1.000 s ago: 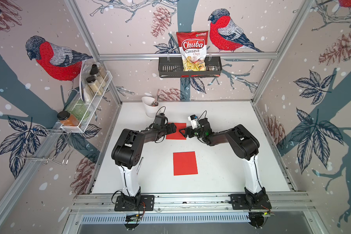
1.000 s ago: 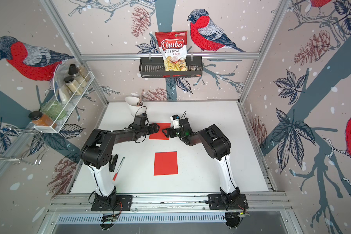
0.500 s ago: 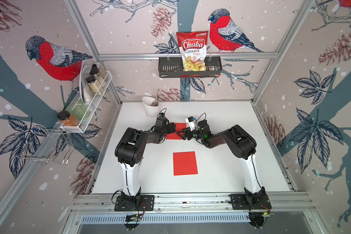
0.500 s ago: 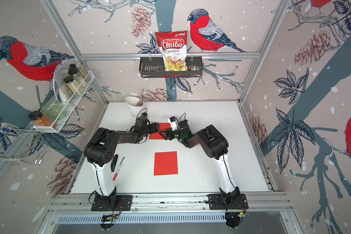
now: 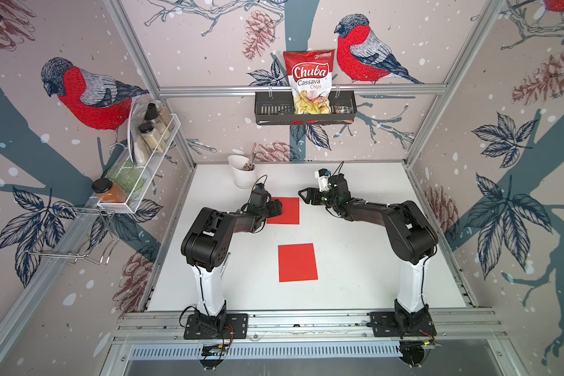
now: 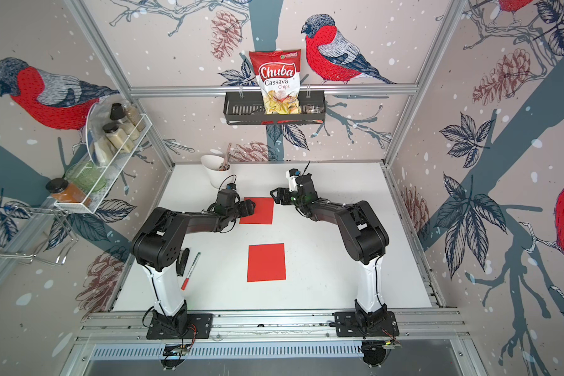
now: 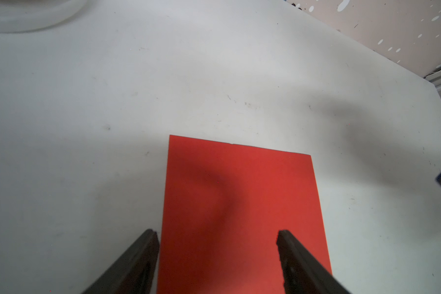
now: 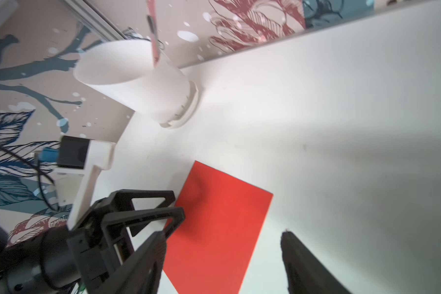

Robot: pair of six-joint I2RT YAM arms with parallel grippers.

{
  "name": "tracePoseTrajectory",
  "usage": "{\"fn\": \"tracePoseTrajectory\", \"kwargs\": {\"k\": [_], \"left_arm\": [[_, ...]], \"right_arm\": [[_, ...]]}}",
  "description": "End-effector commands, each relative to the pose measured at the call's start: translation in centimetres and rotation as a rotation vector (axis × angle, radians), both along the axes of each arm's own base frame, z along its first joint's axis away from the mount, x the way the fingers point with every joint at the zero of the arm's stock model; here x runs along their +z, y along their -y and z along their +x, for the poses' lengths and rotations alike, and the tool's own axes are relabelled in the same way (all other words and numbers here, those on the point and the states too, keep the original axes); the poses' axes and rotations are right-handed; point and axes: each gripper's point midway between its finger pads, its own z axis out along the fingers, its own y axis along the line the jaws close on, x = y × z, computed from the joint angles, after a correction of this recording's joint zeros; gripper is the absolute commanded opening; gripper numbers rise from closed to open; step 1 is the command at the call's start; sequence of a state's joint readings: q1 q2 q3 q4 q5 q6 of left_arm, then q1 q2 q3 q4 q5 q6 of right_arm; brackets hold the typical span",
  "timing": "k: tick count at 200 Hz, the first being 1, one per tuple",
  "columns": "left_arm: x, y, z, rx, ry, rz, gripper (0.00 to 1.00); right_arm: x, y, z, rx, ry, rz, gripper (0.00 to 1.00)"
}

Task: Fold the square paper along the opposite sides
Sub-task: Pick up the paper from the center of the board.

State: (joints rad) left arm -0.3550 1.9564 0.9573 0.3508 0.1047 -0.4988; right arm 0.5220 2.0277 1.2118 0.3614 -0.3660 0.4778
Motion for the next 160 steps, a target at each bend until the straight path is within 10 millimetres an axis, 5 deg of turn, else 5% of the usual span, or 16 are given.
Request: {"fn": "tracePoseTrajectory", "kwargs": {"k": [1,40,105,130,160], "left_arm": [[-7.6,0.3,-10.9,-0.062,-0.519,0.041,0.78],[-7.8,4.2,-13.1,-0.139,-0.547,-0.017,0.78],[-5.1,3.1,-10.6,-0.086,-0.464,0.045,0.81],[-6.3,3.4,-9.8,-0.097,-0.480,0.061,0.83],[-9.2,2.6,-11.2,-0.098,-0.546,0.096,0.84]], "right_arm": [[-3.7,2.1,-2.0,-0.056,-0.178,-0.081,0.74],[-4.7,3.6,-3.4,-0.036,-0.201,-0.063,0.71],[-8.9,4.5,-5.3,-0.016,-0.227,-0.134,0.70],[-9.3,3.5,-6.0,0.029,-0.206,-0.131,0.70],[-8.9,1.7,-6.8,0.096,-0.173,-0.084,0.70]]}}
